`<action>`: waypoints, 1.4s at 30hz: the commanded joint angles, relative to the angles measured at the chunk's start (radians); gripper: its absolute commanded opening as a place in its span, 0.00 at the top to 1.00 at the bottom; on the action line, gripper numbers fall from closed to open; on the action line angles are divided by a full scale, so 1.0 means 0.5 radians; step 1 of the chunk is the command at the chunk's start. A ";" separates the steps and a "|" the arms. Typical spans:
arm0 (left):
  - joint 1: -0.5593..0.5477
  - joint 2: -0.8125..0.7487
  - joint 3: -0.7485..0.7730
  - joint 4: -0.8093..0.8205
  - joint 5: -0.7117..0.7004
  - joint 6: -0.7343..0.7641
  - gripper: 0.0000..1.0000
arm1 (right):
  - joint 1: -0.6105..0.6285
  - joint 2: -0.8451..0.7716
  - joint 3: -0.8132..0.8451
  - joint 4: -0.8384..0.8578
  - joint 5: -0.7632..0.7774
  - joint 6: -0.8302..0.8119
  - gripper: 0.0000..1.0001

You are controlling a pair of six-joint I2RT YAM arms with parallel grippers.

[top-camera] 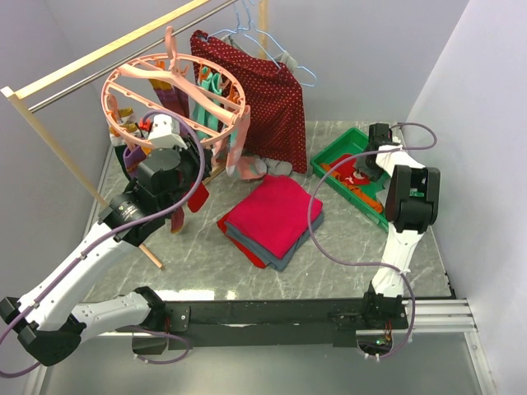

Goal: Clip the socks to the hanger
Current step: Adjust the sock in the bin.

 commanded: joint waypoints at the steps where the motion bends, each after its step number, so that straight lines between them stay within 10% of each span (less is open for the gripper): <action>1: -0.004 -0.036 -0.006 0.036 0.016 0.007 0.99 | -0.024 0.029 0.087 -0.125 -0.026 -0.001 0.48; 10: -0.004 -0.039 0.009 0.030 0.010 0.016 0.99 | -0.024 -0.084 -0.014 -0.012 -0.032 -0.010 0.99; 30: -0.007 -0.061 0.046 -0.013 -0.054 0.071 0.99 | 0.196 -1.063 -0.087 0.516 0.955 -0.964 0.96; 42: -0.004 -0.039 0.064 -0.022 -0.042 0.065 0.99 | 0.374 -0.865 -0.373 0.542 0.891 -1.117 0.94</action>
